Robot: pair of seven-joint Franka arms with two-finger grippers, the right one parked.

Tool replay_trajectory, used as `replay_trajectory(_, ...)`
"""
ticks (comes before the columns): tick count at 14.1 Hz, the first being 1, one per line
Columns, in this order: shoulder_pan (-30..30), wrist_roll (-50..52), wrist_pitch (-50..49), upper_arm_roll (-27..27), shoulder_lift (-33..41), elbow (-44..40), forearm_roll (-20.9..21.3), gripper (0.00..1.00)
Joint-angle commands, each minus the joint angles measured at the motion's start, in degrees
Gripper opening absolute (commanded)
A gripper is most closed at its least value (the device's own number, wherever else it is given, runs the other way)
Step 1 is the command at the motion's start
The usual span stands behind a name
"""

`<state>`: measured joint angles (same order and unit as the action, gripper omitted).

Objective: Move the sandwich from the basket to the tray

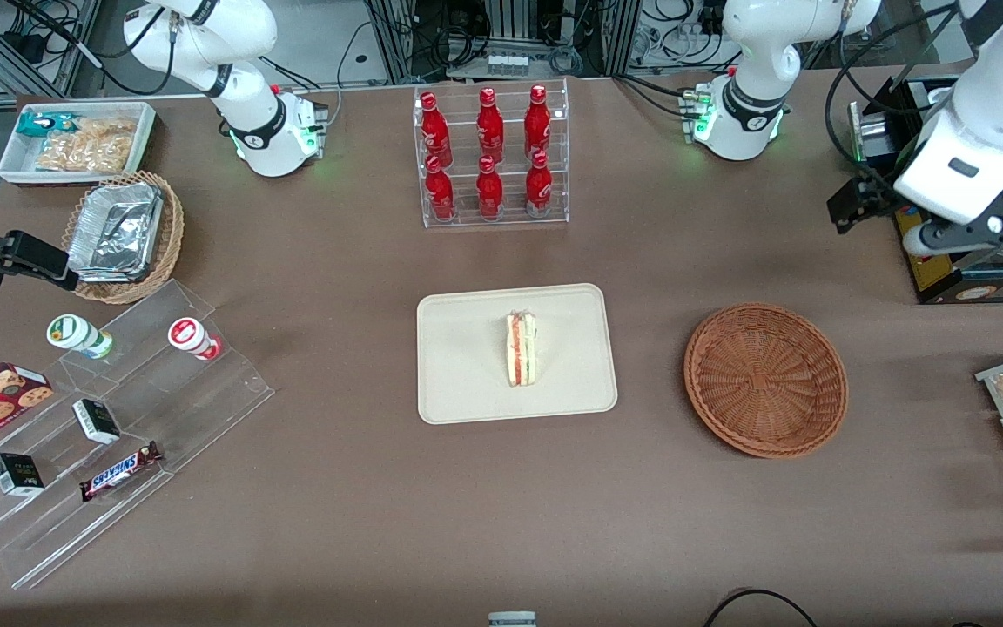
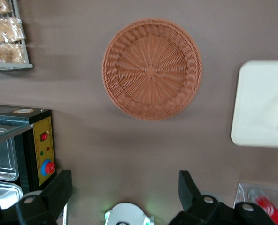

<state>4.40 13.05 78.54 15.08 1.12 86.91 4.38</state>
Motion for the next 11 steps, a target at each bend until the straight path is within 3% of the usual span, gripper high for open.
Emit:
replay_trajectory(1, 0.7, -4.3, -0.1, -2.6, 2.0, 1.6, -4.7, 1.0)
replay_trajectory(11, 0.4, -4.0, 0.1, -2.7, 2.1, 1.6, -4.3, 1.0)
